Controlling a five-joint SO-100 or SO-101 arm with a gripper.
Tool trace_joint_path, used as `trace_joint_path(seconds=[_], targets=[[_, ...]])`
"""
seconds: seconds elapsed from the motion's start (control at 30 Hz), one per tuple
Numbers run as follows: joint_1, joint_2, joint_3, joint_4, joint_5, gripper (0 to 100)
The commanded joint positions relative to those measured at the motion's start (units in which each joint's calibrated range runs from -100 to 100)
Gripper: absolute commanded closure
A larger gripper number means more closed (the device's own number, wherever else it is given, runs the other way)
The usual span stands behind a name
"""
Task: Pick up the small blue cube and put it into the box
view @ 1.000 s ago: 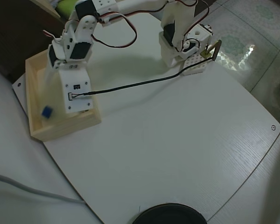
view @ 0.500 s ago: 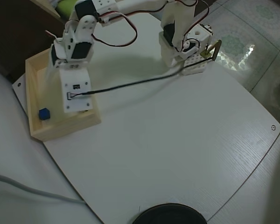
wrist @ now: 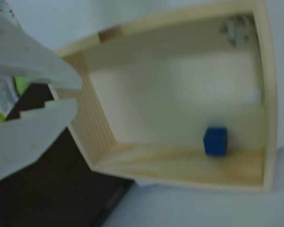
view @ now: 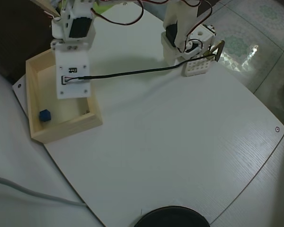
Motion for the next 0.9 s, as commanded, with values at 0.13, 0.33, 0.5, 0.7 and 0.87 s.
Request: trace_joint_path(seconds=[0.13,0.33,0.5,0.7,0.87], targets=[[-0.1,-7.0,0.2,1.9,-0.2,99],[-2.1,-20.1,7.5,1.3,0.1,99],[-7.3,-31.6,19.5,0.3,0.1,99],[-11.5,-45.6,43.7,-9.7,0.2,99],[-12.0,-57.6,61.4,-18.9,2.8,99]])
